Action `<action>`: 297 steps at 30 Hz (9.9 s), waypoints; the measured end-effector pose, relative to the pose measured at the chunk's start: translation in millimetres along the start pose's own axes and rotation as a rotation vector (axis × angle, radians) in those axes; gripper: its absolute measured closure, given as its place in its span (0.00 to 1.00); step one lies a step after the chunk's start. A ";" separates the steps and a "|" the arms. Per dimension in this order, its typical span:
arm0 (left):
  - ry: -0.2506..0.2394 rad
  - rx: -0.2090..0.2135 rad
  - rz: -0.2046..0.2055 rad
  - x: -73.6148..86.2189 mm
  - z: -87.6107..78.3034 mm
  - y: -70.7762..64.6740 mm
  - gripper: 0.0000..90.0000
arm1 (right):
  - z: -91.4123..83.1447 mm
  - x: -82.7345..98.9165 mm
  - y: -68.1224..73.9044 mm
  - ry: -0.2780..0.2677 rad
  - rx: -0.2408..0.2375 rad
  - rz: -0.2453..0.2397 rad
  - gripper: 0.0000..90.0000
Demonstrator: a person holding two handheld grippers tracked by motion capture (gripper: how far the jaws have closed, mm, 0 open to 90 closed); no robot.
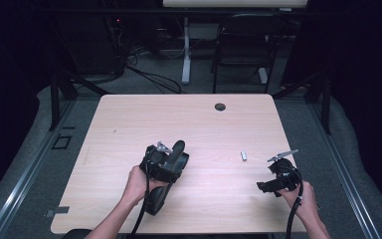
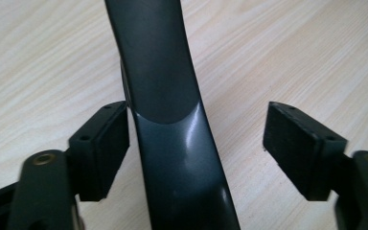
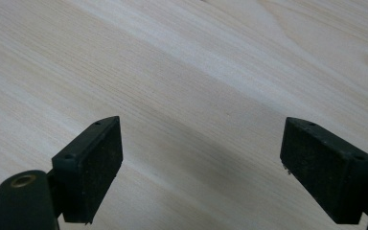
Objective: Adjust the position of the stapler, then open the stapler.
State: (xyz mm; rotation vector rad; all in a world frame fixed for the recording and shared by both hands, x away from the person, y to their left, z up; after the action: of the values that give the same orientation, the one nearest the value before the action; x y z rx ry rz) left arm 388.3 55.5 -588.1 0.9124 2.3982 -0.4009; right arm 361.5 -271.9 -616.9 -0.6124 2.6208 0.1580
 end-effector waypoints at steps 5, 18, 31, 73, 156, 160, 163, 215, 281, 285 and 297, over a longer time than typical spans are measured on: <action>-0.003 -0.056 0.019 2.5 5.9 6.5 0.48 | -0.1 0.1 -0.5 0.001 0.007 -0.004 0.16; -0.031 0.005 0.081 2.2 7.1 2.7 0.58 | -0.4 0.1 -0.3 0.004 0.008 -0.009 0.16; -0.042 0.124 0.191 -0.5 11.1 -15.5 0.62 | 0.4 -0.4 1.1 0.003 0.005 -0.007 0.16; -0.029 0.342 0.397 -2.1 15.5 -60.6 0.63 | 0.0 -0.1 2.3 0.007 -0.002 -0.013 0.16; 0.086 0.236 0.265 45.8 -5.2 2.1 0.39 | 10.6 -96.9 162.5 -0.141 -0.354 -0.358 0.40; 0.084 0.248 0.273 44.6 -4.0 5.5 0.39 | 10.4 -96.8 162.6 -0.139 -0.366 -0.340 0.41; 0.084 0.254 0.271 44.0 -3.2 8.1 0.37 | 10.2 -97.0 162.5 -0.142 -0.388 -0.325 0.42; 0.071 0.259 0.368 30.8 5.2 -1.1 0.38 | 3.8 -93.5 158.3 -0.113 -0.413 -0.346 0.48; -0.251 0.117 0.239 -4.6 -29.4 -69.2 0.49 | -7.7 -49.2 139.8 -0.158 -0.226 -0.356 0.81; -0.249 0.111 0.242 -2.9 -25.3 -71.1 0.60 | -1.4 -48.2 150.2 -0.150 -0.230 -0.387 0.88; -0.211 0.093 0.244 3.0 -8.5 -79.8 0.94 | 9.9 -54.5 157.4 -0.205 -0.175 -0.433 1.00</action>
State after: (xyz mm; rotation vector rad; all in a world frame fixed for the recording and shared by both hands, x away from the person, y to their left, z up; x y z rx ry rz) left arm 328.7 2.9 -576.4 1.1291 2.0633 -0.4911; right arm 339.1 -107.5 -599.9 -1.1414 2.2336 0.2989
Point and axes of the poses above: each handheld gripper's, and its own axes: z roughly forward along the jaws, x roughly out of its underside, y roughly to its left, the point moved 10 cm from there along z, roughly forward along the jaws, and after that the axes turned 1 degree about x, right-handed, at the moved point
